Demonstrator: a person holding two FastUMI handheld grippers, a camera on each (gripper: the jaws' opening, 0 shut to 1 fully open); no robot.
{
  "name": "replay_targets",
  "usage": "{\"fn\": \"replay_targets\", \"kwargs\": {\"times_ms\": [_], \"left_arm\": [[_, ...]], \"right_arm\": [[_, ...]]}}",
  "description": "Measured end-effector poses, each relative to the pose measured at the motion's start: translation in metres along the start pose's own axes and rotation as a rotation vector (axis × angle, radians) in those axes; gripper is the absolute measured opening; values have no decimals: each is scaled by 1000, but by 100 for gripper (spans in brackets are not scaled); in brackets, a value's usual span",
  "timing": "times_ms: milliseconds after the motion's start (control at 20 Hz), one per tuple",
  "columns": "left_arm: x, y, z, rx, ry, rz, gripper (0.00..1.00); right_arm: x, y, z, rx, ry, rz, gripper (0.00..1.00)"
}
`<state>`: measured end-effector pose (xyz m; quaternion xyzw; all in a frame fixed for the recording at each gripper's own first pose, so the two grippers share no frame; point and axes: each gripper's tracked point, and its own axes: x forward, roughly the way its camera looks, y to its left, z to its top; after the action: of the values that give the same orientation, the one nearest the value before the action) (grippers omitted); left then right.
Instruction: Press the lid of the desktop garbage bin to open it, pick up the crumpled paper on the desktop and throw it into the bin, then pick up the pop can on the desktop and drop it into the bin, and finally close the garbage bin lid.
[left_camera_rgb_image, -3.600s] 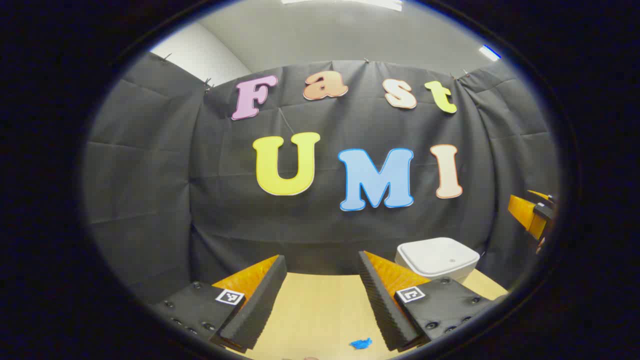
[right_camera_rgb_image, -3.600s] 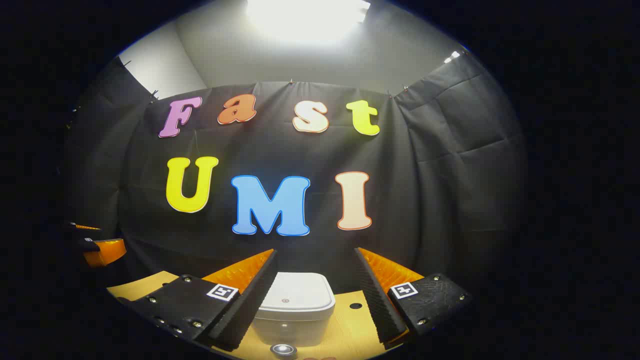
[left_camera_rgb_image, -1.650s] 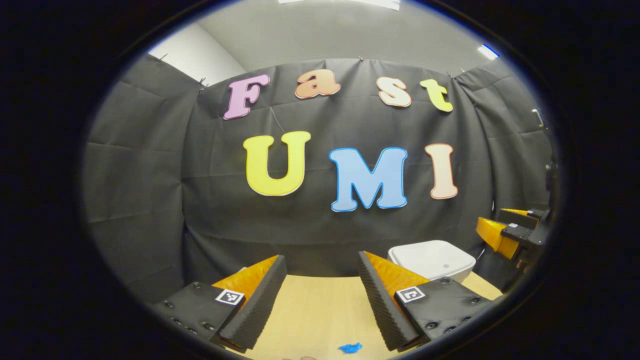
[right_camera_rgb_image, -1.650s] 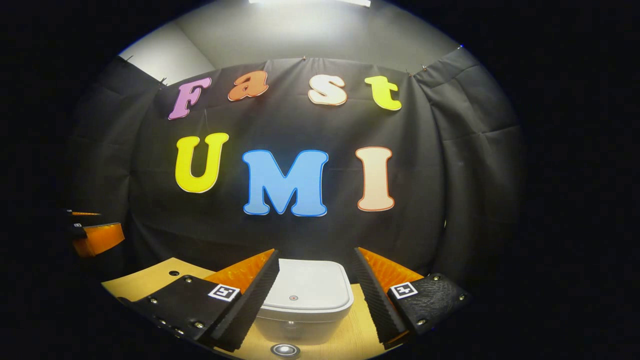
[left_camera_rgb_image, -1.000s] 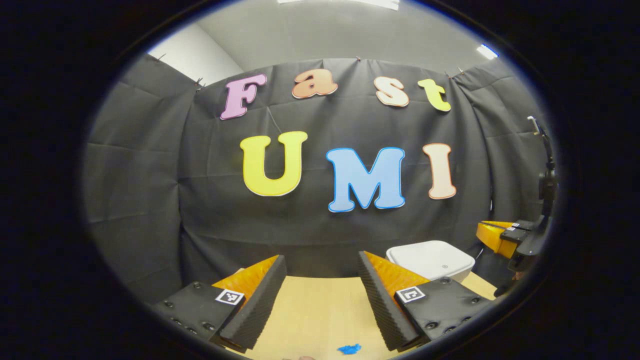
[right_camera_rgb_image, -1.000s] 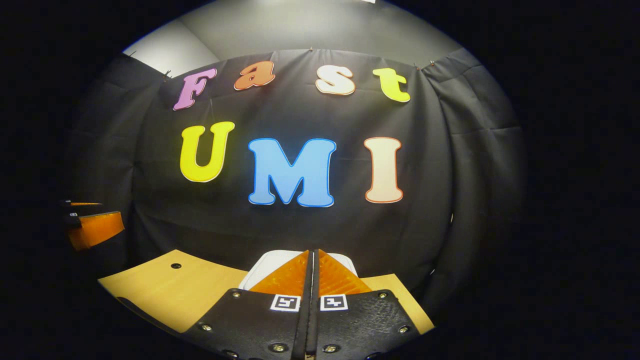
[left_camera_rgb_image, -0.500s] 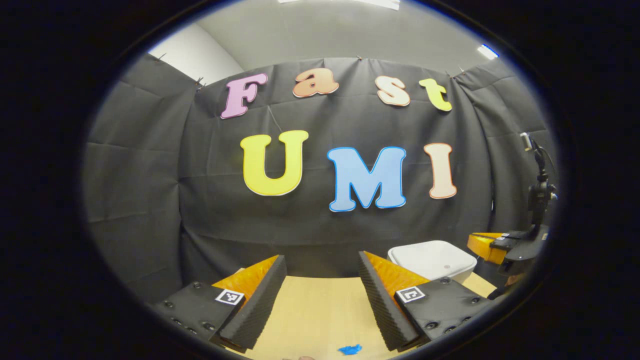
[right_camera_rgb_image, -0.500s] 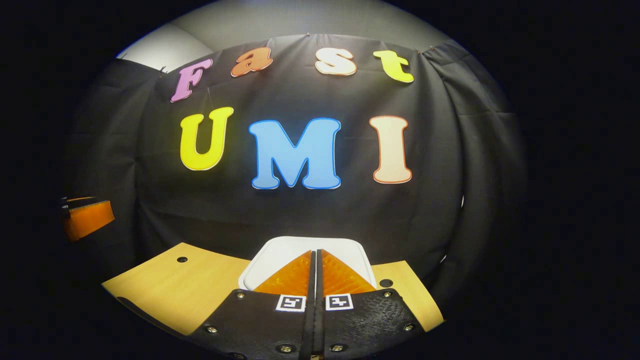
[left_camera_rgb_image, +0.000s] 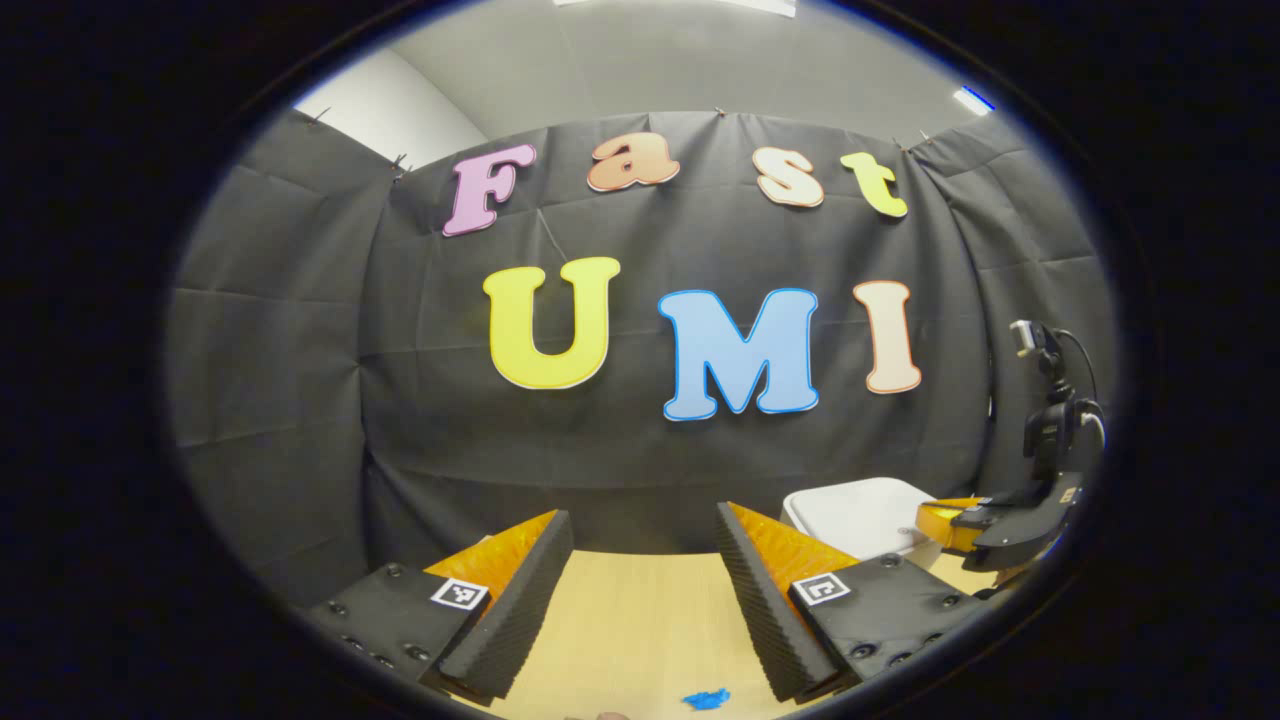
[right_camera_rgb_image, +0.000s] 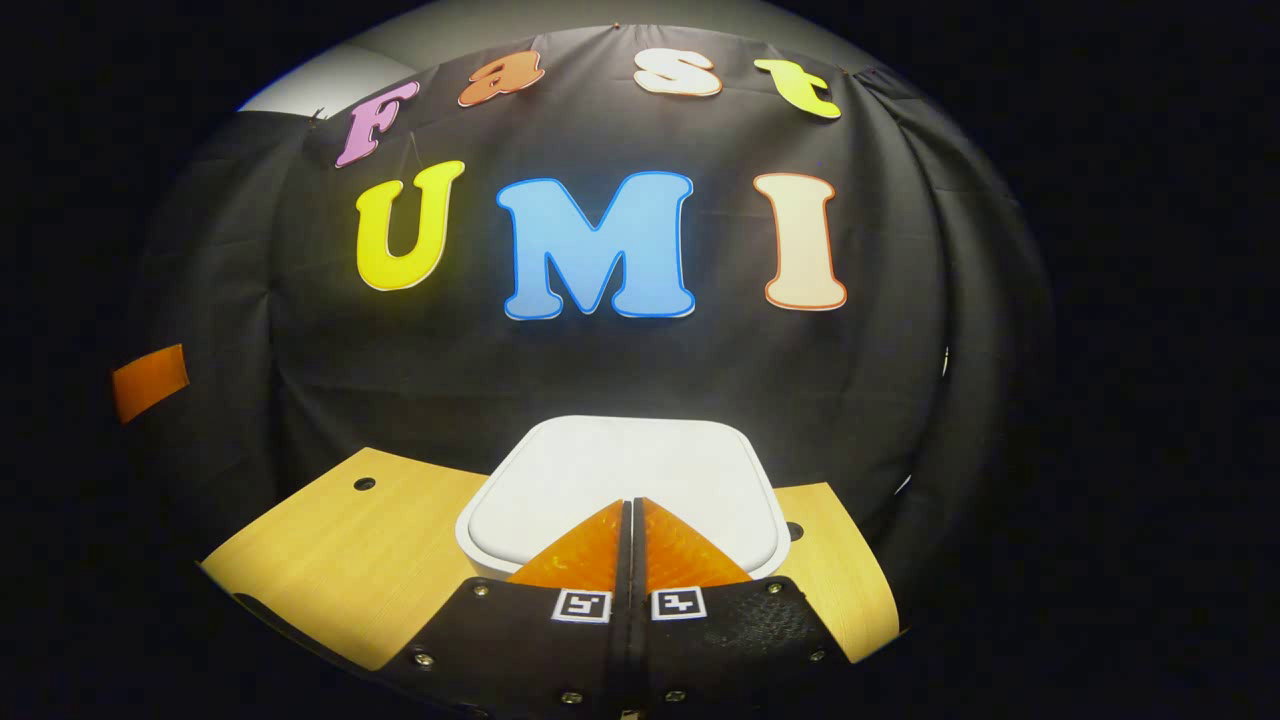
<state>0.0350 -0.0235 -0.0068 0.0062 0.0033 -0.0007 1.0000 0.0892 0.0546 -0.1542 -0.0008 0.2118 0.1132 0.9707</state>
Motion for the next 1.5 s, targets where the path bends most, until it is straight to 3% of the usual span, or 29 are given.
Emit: {"fn": "replay_targets", "kwargs": {"times_ms": [800,1300,1500], "left_arm": [[0,0,-7,-25,17,0,94],[-5,2,-5,-20,13,-4,94],[-6,5,-6,-20,14,-4,95]], "right_arm": [[4,1,-16,41,39,27,1],[1,1,-5,19,-16,14,1],[-12,1,19,6,-96,10,1]]}}
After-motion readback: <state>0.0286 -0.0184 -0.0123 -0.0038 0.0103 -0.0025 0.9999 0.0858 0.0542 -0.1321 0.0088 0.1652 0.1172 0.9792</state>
